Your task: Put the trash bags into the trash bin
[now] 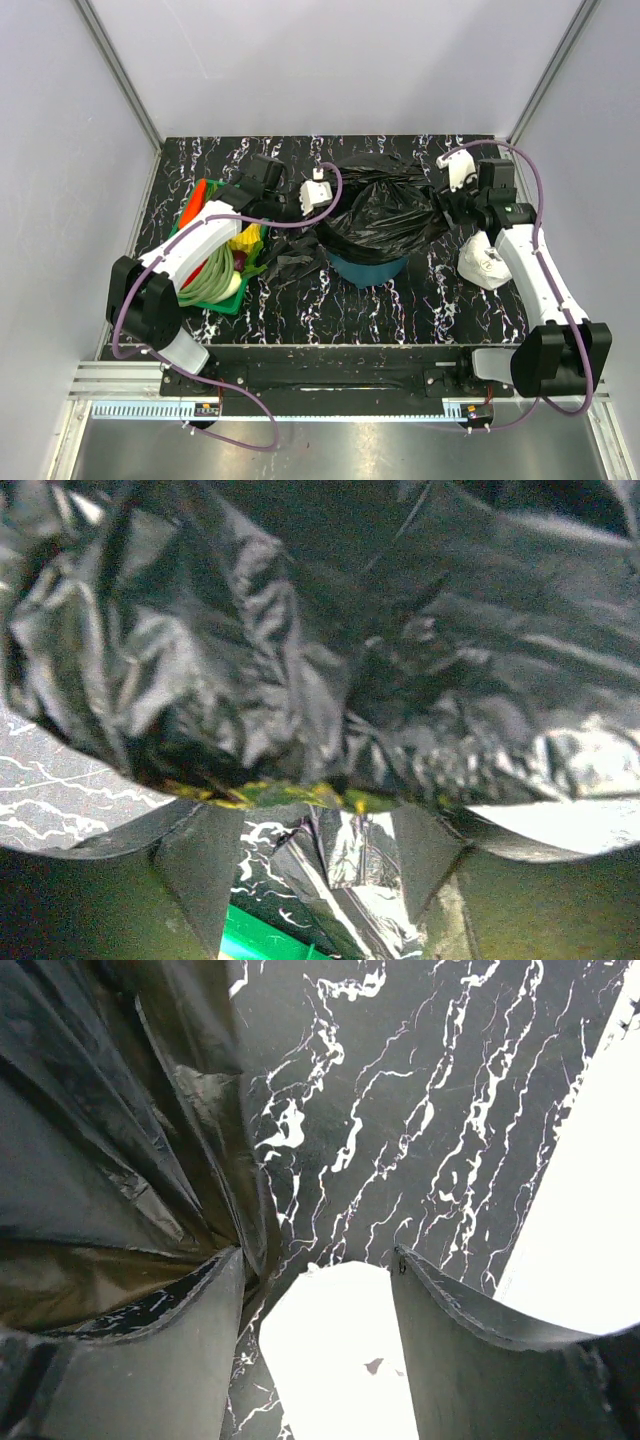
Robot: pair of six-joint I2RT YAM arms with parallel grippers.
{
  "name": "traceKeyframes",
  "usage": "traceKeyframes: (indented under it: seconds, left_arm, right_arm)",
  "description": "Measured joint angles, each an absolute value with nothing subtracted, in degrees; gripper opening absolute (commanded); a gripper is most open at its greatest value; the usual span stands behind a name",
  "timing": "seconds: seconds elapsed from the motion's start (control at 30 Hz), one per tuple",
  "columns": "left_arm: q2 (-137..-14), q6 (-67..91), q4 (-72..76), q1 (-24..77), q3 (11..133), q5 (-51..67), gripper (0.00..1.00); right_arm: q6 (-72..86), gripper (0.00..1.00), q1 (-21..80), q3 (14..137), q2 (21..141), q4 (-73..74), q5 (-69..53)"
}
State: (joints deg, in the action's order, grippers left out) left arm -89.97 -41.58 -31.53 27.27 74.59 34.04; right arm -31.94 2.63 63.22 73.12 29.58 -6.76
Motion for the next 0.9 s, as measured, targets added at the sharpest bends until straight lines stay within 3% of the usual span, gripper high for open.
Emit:
traceKeyframes:
  seconds: [0.13, 0.53, 0.9]
  left_arm:
    - [-90.0, -39.8, -31.7, 27.2, 75.7, 34.0, 0.98]
    - [-87.2, -36.9, -35.0, 26.1, 80.8, 33.8, 0.99]
    - [-85.1, -28.0, -44.1, 24.7, 94.2, 39.0, 0.99]
  right_arm:
    - [-30.1, 0.7, 2.5, 67.2, 72.7, 32.5, -7.7]
    - [-29.7, 0.73, 2.5, 75.9, 71.7, 39.4, -8.6]
    - [-29.9, 0.78, 4.3, 102.3, 81.7, 48.4, -19.6]
